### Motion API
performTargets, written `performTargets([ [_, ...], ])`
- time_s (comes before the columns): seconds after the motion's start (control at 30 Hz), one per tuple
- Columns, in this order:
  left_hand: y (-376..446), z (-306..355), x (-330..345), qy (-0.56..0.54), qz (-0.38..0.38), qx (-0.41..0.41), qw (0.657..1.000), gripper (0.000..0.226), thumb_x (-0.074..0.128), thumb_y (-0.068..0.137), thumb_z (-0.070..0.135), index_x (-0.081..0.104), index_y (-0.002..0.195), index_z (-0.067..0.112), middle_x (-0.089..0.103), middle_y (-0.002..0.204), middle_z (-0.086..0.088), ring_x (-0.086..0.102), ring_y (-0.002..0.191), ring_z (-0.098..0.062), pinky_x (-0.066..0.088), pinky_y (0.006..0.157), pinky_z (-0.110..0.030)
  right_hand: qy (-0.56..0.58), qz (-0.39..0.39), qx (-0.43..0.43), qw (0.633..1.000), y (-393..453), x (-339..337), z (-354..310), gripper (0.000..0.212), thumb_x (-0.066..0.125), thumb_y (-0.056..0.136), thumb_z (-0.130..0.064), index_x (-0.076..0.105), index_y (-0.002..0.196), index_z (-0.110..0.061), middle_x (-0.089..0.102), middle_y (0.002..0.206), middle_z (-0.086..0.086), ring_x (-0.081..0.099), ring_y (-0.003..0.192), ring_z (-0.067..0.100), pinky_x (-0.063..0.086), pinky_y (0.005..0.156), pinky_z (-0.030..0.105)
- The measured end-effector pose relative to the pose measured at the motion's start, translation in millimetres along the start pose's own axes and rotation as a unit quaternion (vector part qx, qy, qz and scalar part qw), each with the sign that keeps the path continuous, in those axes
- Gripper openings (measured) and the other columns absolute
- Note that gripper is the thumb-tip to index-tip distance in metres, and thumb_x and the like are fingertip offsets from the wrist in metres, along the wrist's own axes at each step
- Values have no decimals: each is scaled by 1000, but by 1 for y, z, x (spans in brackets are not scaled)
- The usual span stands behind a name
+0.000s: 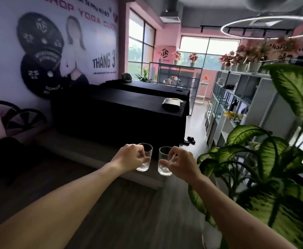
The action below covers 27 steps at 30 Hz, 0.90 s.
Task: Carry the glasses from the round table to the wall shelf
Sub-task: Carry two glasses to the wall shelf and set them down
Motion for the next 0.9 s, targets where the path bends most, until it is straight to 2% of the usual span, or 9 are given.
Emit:
performTargets([
  [0.07,32,-17,1,0,-1,3,1000,24,75,78,47,59,70,31,62,70,13,61,70,-2,42,61,-19,-3,-2,-6,1000,33,12,2,36,84,71,-48,60,76,-22,66,77,-6,64,73,12,41,55,23],
  [0.13,68,-36,-1,2,0,5,1000,23,74,78,47,59,71,31,61,71,14,60,70,-2,41,61,-18,-7,-2,-7,1000,71,25,5,35,84,71,-46,61,76,-21,66,78,-6,64,73,12,39,54,21],
  [0.27,134,-77,-13,17,-7,1,1000,24,73,79,47,58,69,31,61,74,13,60,73,-4,42,63,-20,-4,7,1,1000,149,51,6,37,85,68,-48,58,72,-21,68,76,-5,65,70,14,48,61,26],
  [0.37,197,-127,-26,12,7,-24,1000,26,73,78,48,55,66,33,62,74,13,59,72,-4,41,64,-21,10,4,-3,1000,222,88,1,38,84,66,-48,56,69,-22,66,70,-4,63,64,14,49,61,28],
  [0.53,217,-144,-30,19,7,-21,1000,25,73,78,48,57,67,32,63,75,12,59,73,-3,41,63,-20,10,0,-4,1000,244,104,-3,37,85,67,-48,59,71,-22,66,68,-4,64,64,13,51,62,30],
  [0.8,325,-236,-43,35,31,-63,997,25,73,78,48,58,68,31,59,70,14,58,71,-3,39,61,-20,29,-51,-30,998,378,194,-3,38,85,67,-50,57,69,-24,68,66,-3,66,63,13,57,63,36],
  [0.9,356,-261,-50,46,34,-76,995,25,73,77,48,59,67,31,61,69,12,60,72,-5,45,64,-22,39,-60,-37,997,421,214,-4,38,85,67,-50,56,69,-26,70,70,-4,68,66,13,59,66,38],
])
Point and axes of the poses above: each hand's wrist, its own y-axis towards the middle knuckle, its own x-axis out of the palm, z = x × y, the point moved 4 cm from there along y, towards the middle knuckle
